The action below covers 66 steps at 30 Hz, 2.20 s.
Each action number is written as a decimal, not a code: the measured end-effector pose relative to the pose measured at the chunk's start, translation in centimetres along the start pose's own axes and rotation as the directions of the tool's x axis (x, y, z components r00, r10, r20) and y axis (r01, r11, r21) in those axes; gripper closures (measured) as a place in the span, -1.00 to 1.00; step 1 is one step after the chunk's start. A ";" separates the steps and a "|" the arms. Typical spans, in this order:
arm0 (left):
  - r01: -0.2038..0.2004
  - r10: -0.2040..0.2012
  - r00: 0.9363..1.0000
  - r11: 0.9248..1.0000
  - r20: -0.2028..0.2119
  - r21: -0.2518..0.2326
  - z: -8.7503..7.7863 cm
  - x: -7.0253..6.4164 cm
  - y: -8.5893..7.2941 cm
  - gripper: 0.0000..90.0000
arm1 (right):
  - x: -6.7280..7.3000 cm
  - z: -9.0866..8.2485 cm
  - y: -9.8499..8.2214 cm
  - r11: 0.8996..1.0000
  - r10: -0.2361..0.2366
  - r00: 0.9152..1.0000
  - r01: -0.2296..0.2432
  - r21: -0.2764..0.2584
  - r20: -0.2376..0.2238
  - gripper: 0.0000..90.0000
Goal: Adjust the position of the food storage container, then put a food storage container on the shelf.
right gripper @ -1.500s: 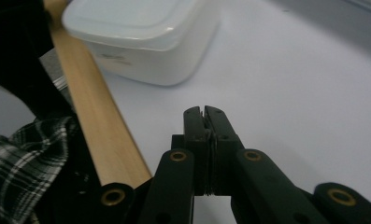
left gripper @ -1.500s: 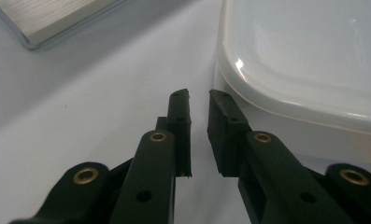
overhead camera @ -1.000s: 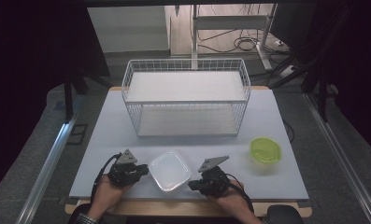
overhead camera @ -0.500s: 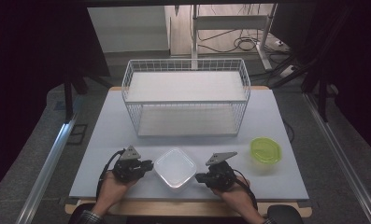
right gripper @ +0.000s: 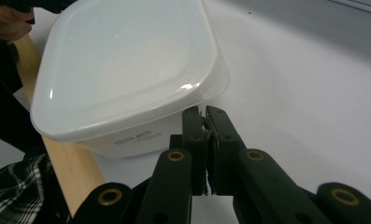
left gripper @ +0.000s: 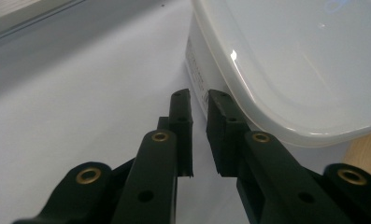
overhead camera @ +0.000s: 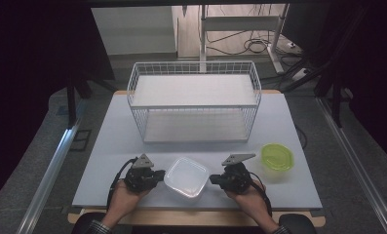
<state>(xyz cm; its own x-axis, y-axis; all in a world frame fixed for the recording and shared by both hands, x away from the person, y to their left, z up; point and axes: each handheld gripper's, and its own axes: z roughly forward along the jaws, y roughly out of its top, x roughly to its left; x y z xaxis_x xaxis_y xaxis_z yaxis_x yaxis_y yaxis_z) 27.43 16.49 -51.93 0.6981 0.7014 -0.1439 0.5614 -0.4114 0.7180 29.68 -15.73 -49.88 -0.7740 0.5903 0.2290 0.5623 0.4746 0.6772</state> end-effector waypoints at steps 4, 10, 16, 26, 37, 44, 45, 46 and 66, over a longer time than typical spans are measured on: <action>-0.001 0.001 1.000 1.000 0.000 0.010 0.0 -0.4 -0.1 0.78 | 1.0 0.1 -0.7 0.999 -0.008 0.999 0.010 0.049 -0.043 0.91; 0.030 -0.030 1.000 0.999 0.008 0.015 0.4 -0.3 0.1 0.80 | 1.3 0.2 -0.3 0.998 -0.029 1.000 0.029 0.055 -0.011 0.93; 0.027 -0.027 1.000 0.999 0.002 0.021 1.4 -0.6 0.9 0.82 | -0.4 0.0 0.4 0.999 -0.005 1.000 0.005 0.033 0.020 0.95; 0.050 -0.050 0.999 0.999 -0.008 0.012 2.6 -0.1 2.3 0.86 | -2.5 0.6 1.8 1.000 -0.008 0.996 0.006 0.019 0.090 0.98; 0.009 -0.010 1.000 0.999 -0.016 -0.046 0.2 0.4 2.0 0.24 | -1.9 -1.0 1.2 0.996 -0.075 0.986 0.080 -0.027 0.148 0.71; -0.054 0.053 0.998 0.997 -0.016 -0.062 -1.1 0.1 1.1 -0.42 | -1.9 -2.5 0.5 0.993 -0.071 0.990 0.082 -0.085 0.124 0.18; -0.059 0.058 0.998 0.996 -0.015 -0.067 -1.2 -0.1 1.0 -0.49 | -1.9 -2.6 0.4 0.993 -0.069 0.991 0.080 -0.088 0.116 0.10; -0.065 0.064 0.998 0.996 -0.015 -0.068 -1.3 -0.2 0.9 -0.58 | -1.9 -2.7 0.4 0.992 -0.071 0.991 0.081 -0.092 0.112 0.03; -0.106 0.108 0.994 0.986 0.012 -0.132 -1.4 -0.4 0.0 -0.91 | -1.6 -2.5 -0.2 0.988 -0.090 0.994 0.097 -0.117 0.060 -0.76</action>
<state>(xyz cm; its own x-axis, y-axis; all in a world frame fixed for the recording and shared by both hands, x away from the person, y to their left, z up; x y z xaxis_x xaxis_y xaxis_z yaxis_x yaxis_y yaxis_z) 26.54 17.03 -50.98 0.7598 0.6460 -0.0734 0.4209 -0.4026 0.8128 30.07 -18.41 -48.69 -0.8027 0.5832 0.1246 0.4469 0.4500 0.7731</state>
